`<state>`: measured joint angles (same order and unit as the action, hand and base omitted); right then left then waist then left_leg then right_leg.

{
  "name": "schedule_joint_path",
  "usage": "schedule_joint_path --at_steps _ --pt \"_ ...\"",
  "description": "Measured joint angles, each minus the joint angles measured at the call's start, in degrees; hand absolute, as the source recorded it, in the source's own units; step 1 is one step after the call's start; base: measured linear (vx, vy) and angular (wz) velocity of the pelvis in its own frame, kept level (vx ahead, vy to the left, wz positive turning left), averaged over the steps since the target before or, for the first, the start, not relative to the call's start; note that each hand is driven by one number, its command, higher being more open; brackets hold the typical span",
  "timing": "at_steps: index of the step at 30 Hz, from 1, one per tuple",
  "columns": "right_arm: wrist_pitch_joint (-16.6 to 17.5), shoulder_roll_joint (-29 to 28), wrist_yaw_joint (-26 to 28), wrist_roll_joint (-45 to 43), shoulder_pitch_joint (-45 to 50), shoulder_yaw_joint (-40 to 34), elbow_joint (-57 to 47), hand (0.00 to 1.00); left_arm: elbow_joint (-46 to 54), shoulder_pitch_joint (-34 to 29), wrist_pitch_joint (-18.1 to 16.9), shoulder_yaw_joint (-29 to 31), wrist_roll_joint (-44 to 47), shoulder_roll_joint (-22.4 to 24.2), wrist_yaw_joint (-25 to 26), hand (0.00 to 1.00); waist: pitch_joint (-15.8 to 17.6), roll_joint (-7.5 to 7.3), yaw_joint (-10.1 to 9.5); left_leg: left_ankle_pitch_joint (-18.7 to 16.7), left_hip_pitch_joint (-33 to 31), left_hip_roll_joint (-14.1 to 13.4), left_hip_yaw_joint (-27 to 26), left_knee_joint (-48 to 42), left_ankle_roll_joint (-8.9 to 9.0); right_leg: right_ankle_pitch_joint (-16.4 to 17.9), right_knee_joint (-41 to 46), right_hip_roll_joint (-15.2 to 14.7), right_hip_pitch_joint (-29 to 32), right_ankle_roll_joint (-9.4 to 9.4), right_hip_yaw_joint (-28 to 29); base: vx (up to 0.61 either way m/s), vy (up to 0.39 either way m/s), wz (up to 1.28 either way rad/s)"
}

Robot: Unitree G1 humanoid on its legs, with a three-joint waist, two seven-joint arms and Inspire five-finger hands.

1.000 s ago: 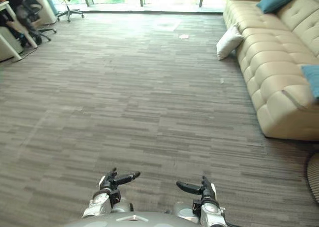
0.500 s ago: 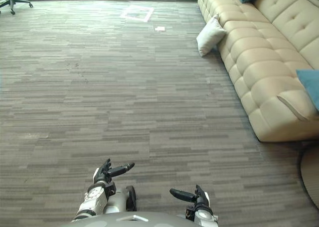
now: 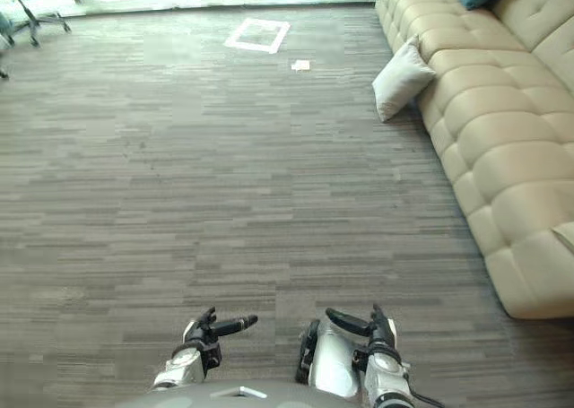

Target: Pick up cushions and gather them together orderly.

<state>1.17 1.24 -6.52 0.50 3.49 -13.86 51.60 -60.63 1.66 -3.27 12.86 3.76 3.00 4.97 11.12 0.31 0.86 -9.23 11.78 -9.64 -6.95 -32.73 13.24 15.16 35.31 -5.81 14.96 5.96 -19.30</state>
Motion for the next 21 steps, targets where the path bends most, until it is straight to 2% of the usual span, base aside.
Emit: schedule_joint_path --at_steps 1,2,3,4,5,6,7,8,9,11,12,13,14,15,16,17,18,19,20,21 --pt "-0.53 0.44 -0.01 0.56 -0.03 0.97 0.18 1.0 1.22 -0.26 0.07 1.36 0.05 0.53 -0.13 1.0 0.16 0.94 -0.15 2.45 -6.65 -2.01 2.54 -15.27 1.91 0.3 -2.92 2.58 -3.42 0.32 -0.23 0.44 -0.236 -0.25" --pt "-0.76 0.73 -0.19 0.55 -0.19 2.76 0.86 1.0 1.97 -0.41 0.11 2.73 0.13 0.5 -0.15 1.0 0.1 1.44 -0.27 2.57 -10.44 -3.2 2.4 -24.29 1.82 0.39 -5.45 4.47 -6.47 0.52 0.32 0.52 -0.243 -0.36" --pt "-0.87 0.77 -0.25 0.52 -0.24 3.74 1.21 1.0 2.38 -0.45 0.09 3.71 0.15 0.48 -0.04 1.0 0.3 1.14 -0.44 2.54 -11.86 -3.48 2.0 -27.46 1.76 0.43 -6.75 5.25 -8.24 0.65 0.82 0.51 -0.198 -0.62" --pt "-1.11 0.96 -0.23 0.61 -0.52 6.94 2.12 1.0 4.03 -0.97 0.0 4.7 0.24 -0.02 0.44 1.0 0.59 0.18 -0.83 2.14 -15.73 -4.14 -0.69 -31.73 1.0 0.45 -10.84 6.77 -13.64 0.75 2.48 0.49 -0.161 -0.67" --pt "-1.1 0.93 -0.21 0.61 -0.41 8.49 2.56 1.0 5.03 -1.49 -0.06 4.97 0.3 -0.51 0.65 1.0 0.44 -0.49 -1.08 1.5 -18.14 -4.35 -3.06 -30.83 -0.23 0.4 -13.3 7.2 -16.29 0.74 3.68 0.32 -0.1 -0.78" --pt "-1.08 0.89 -0.15 0.64 -0.44 9.03 3.07 1.0 5.86 -1.79 -0.28 5.41 0.55 -0.7 0.63 1.0 0.27 -0.99 -1.38 0.83 -19.98 -4.64 -5.18 -28.82 -1.7 0.36 -15.02 7.53 -17.94 0.67 4.97 0.32 -0.069 -0.81" --pt "-1.16 0.85 -0.03 0.65 -0.36 8.89 3.52 1.0 6.73 -1.84 -0.83 6.61 1.06 -0.36 0.66 1.0 0.29 -1.06 -2.29 -0.75 -22.23 -5.32 -8.21 -24.13 -4.67 -0.41 -17.54 8.02 -20.48 0.82 6.9 0.44 -0.021 -0.95" --pt "-1.39 0.9 -0.07 0.66 -0.38 8.83 4.32 1.0 7.63 -2.01 -1.58 6.95 1.42 -0.12 0.7 1.0 0.35 -1.0 -3.12 -1.8 -24.11 -5.5 -10.44 -17.93 -6.68 -0.76 -20.33 8.29 -23.42 0.53 9.01 0.53 -0.013 -0.88" --pt "-1.68 0.9 -0.11 0.66 -0.3 8.82 4.4 1.0 7.78 -1.99 -1.76 7.11 1.42 -0.07 0.7 1.0 0.37 -0.98 -3.49 -2.0 -24.79 -5.46 -11.16 -15.13 -7.3 -0.83 -21.35 8.36 -24.6 0.44 9.85 0.56 0.044 -0.84" --pt "-2.35 0.72 -0.19 0.69 -0.33 8.92 4.42 1.0 8.11 -1.97 -1.82 8.87 1.52 0.24 0.82 1.0 0.55 -0.88 -3.86 -1.56 -27.79 -3.8 -11.31 2.06 -7.32 -0.56 -26.22 8.5 -30.08 -0.18 14.03 0.51 0.099 -0.79" --pt "-2.35 0.71 -0.2 0.69 -0.33 8.92 4.41 1.0 8.09 -1.97 -1.82 8.88 1.52 0.24 0.82 1.0 0.55 -0.88 -3.86 -1.52 -27.83 -3.75 -11.28 2.47 -7.35 -0.53 -26.34 8.49 -30.16 -0.22 14.11 0.42 0.114 -0.55" --pt "-2.35 0.64 -0.27 0.69 -0.26 8.99 4.42 1.0 8.02 -1.97 -1.75 8.87 1.58 0.11 0.82 1.0 0.55 -0.88 -3.88 -0.43 -28.62 -3.11 -11.12 6.28 -7.65 -0.19 -27.48 8.41 -31.44 -0.81 14.97 0.44 0.142 -0.45" --pt "-2.41 0.73 -0.46 0.68 0.11 9.4 4.42 1.0 7.81 -2.02 -1.66 8.81 2.23 -0.41 0.8 1.0 0.55 -0.9 -4.01 2.48 -29.45 -1.44 -11.31 12.58 -9.53 1.14 -29.26 7.8 -34.2 -2.88 16.39 0.57 0.208 -0.71" --pt "-2.38 0.94 -0.47 0.7 0.42 9.69 4.36 1.0 7.37 -2.53 -1.56 8.71 2.48 -0.54 0.83 1.0 0.28 -0.41 -4.17 4.29 -29.43 -0.37 -11.38 14.77 -11.17 2.15 -29.14 7.5 -35.93 -4.54 17.73 0.59 0.234 -0.7" --pt "-2.38 0.95 -0.48 0.71 0.57 9.71 4.37 1.0 7.24 -2.9 -1.51 8.63 2.5 -0.64 0.84 1.0 0.16 -0.23 -4.53 6.85 -29.3 0.09 -10.44 14.77 -13.21 2.58 -28.77 7.33 -36.52 -5.15 18.52 0.63 0.282 -0.66" --pt "-2.38 0.68 -0.47 0.76 0.88 9.71 4.3 1.0 6.72 -3.24 -1.42 8.35 2.48 -1.15 0.82 1.0 -0.27 -0.14 -5.37 11.05 -28.73 0.39 -10.17 14.14 -14.2 3.08 -27.96 6.59 -37.19 -5.97 19.8 0.66 0.293 -0.48" --pt "-2.36 -0.45 -0.46 0.74 1.93 9.43 4.17 1.0 5.38 -3.6 -0.9 7.95 2.44 -3.0 0.71 1.0 -2.03 -2.75 -5.64 11.33 -28.54 2.69 -10.15 12.71 -14.47 3.46 -24.17 3.95 -35.87 -6.65 20.47 0.78 0.323 -0.19" --pt "-2.37 -1.64 -0.28 0.73 2.53 8.13 4.24 1.0 5.1 -3.63 -0.65 7.55 2.43 -4.09 0.75 1.0 -3.02 -4.98 -5.66 8.85 -27.47 5.42 -10.53 12.59 -15.33 3.26 -15.37 1.16 -32.51 -7.07 19.87 0.63 0.243 0.15" --pt "-2.38 -1.98 -0.29 0.77 2.57 7.72 4.26 1.0 4.99 -3.61 -0.44 7.54 2.44 -4.4 0.8 1.0 -3.06 -5.75 -5.72 7.58 -26.34 6.7 -10.7 12.43 -14.98 2.55 -8.98 -0.17 -30.36 -8.24 19.52 0.75 0.285 0.4" --pt "-2.28 -2.12 -0.2 1.74 2.52 7.58 4.2 1.0 4.0 -3.23 -0.27 7.5 2.44 -4.97 0.96 1.0 -3.04 -6.66 -5.51 3.94 -23.01 9.5 -10.45 12.2 -15.35 -4.9 8.77 -2.36 -23.9 -11.01 19.77 0.73 0.279 0.32"
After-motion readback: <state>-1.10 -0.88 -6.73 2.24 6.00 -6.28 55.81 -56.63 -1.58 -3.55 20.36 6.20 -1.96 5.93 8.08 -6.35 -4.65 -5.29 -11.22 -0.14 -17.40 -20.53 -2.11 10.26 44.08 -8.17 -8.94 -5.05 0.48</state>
